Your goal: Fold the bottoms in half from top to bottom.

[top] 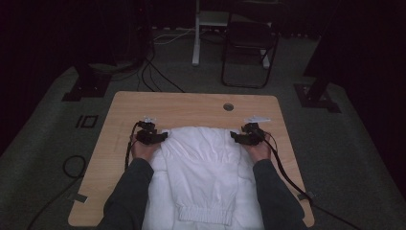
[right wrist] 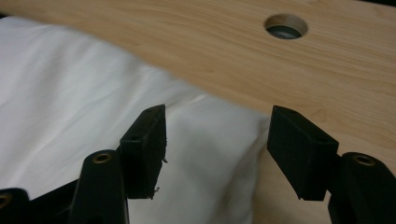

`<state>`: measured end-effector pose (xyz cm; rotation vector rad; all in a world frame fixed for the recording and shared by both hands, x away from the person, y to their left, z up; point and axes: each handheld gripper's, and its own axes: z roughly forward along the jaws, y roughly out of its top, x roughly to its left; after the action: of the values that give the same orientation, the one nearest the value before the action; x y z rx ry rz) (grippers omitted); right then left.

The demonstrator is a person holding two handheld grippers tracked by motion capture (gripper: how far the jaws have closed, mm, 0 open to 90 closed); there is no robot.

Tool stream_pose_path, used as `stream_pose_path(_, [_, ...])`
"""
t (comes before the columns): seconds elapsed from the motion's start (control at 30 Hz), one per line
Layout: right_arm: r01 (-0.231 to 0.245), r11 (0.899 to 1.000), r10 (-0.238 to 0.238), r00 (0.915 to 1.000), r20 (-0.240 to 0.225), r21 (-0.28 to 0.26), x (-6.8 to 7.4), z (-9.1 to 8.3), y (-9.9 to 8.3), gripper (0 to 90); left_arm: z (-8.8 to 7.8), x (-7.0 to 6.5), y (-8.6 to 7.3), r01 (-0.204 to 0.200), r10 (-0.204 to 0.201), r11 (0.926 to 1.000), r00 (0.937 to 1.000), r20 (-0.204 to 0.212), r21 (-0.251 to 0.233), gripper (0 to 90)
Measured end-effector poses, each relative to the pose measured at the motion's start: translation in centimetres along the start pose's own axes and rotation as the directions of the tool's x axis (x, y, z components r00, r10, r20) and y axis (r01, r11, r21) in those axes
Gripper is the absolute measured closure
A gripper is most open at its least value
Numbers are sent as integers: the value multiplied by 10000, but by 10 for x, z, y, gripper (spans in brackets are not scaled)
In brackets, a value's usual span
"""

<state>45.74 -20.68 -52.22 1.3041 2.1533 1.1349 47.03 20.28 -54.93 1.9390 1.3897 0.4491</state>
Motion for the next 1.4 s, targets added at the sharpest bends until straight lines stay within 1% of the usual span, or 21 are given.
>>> stream_pose_path(0.07, [-430,9985,433,9990,-88,334,-9,13,1,348,2,-3,3,-126,125,9998,9999,74,121,434])
stream_pose_path(0.23, [-927,9902,955,9952,-223,1046,-18,37,-4,334,4,-4,5,-61,56,9998,9997,257,170,474])
stream_pose_path(0.33, [-1185,9858,1234,9918,-345,1187,-20,42,-7,334,3,-2,5,175,-183,9997,9988,465,163,527])
stream_pose_path(0.4, [-1262,9864,1315,9903,-450,1054,-20,43,-7,357,4,-2,6,275,-285,9995,9980,569,180,570])
stream_pose_path(0.43, [-1307,9856,1363,9896,-465,1071,-19,43,-7,393,5,-2,7,311,-324,9993,9976,604,218,600])
stream_pose_path(0.47, [-1324,9851,1377,9895,-429,1097,-19,42,-7,463,5,-3,7,289,-305,9993,9973,662,254,639])
stream_pose_path(0.53, [-1308,9830,1423,9862,-842,1286,-18,41,-7,694,6,-5,7,182,-206,9994,9966,792,302,744])
stream_pose_path(0.57, [-1263,9827,1394,9859,-924,1352,-18,41,-8,774,5,-6,7,182,-200,9996,9966,793,239,801])
stream_pose_path(0.6, [-1263,9827,1394,9859,-924,1352,-18,41,-8,774,5,-6,7,182,-200,9996,9966,793,239,841])
stream_pose_path(0.63, [-1226,9832,1359,9863,-939,1355,-18,40,-9,834,2,-5,7,232,-240,9997,9965,800,114,841])
stream_pose_path(0.67, [-1061,9882,1156,9897,-844,1103,-18,36,-10,858,0,-4,7,285,-281,9996,9966,780,-36,858])
stream_pose_path(0.77, [-1093,9925,1128,9915,-651,547,-23,23,-8,865,-16,4,11,725,-646,9949,9920,1085,-707,867])
stream_pose_path(0.8, [-1093,9925,1128,9915,-651,547,-23,23,-8,865,-16,4,11,725,-646,9949,9920,1085,-707,868])
stream_pose_path(0.83, [-1174,9924,1197,9905,-672,369,-25,19,-7,865,-24,7,14,857,-709,9903,9887,1320,-1096,868])
stream_pose_path(0.87, [-1351,9908,1342,9879,-777,-62,-28,11,-3,866,-27,6,16,949,-772,9876,9872,1393,-1251,868])
stream_pose_path(1.0, [-1373,9894,1342,9888,-651,-468,-28,2,5,865,-36,2,25,1188,-919,9782,9832,1577,-1705,867])
stream_pose_path(1.03, [-1373,9894,1342,9888,-651,-468,-28,2,5,865,-36,2,25,1188,-919,9782,9832,1577,-1705,867])
stream_pose_path(1.07, [-1406,9882,1364,9882,-696,-600,-29,0,7,864,-40,0,29,866,-582,9778,9870,1500,-1908,867])
stream_pose_path(1.17, [-1241,9877,1158,9893,-885,-956,-29,-10,14,855,-44,1,29,940,-611,9746,9848,1627,-2034,865])
stream_pose_path(1.27, [-849,9905,726,9909,-1129,-1079,-24,-17,16,840,-50,-1,26,789,-452,9741,9861,1597,-2117,863])
stream_pose_path(1.4, [-390,9904,207,9904,-1370,-1325,-16,-35,13,840,-65,-3,19,667,-241,9696,9834,1796,-2353,862])
